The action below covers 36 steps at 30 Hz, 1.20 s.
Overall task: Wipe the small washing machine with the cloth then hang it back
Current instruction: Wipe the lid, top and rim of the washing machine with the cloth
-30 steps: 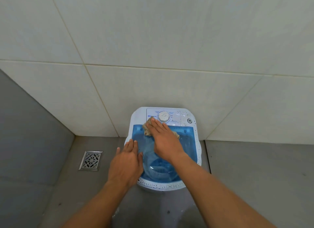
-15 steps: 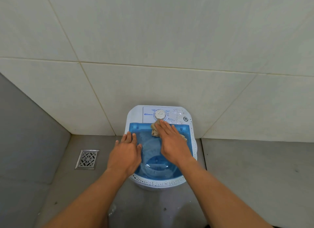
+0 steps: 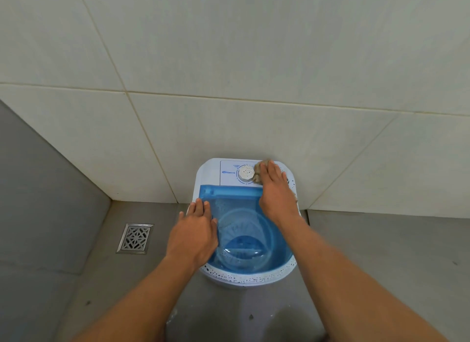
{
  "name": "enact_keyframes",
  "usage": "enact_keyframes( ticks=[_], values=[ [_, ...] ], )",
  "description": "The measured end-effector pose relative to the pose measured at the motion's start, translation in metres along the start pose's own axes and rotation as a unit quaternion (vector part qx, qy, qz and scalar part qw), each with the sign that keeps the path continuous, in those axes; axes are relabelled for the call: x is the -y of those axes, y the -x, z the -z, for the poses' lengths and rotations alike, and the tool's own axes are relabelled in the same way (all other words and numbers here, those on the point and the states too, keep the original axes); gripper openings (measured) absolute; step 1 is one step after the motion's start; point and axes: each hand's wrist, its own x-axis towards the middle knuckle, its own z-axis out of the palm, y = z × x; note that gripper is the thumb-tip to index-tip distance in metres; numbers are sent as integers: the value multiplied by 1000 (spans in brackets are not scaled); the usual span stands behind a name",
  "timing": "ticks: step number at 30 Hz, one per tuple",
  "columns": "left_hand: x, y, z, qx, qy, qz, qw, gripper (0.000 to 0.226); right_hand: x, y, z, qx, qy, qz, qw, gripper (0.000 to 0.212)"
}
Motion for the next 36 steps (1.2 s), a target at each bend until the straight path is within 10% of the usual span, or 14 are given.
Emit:
enact_keyframes(
  ticks=[16, 30, 36],
  values=[
    [0, -1, 2, -1, 3, -2, 1000, 55, 11, 23, -6, 10, 48, -49, 998, 88],
    [2, -3, -4, -4, 8, -3, 1000, 55, 26, 20, -12, -92, -174, -151, 969, 80],
    [2, -3, -4, -9, 11, -2, 1000, 55, 35, 1, -15, -29, -141, -25, 989, 80]
  ],
)
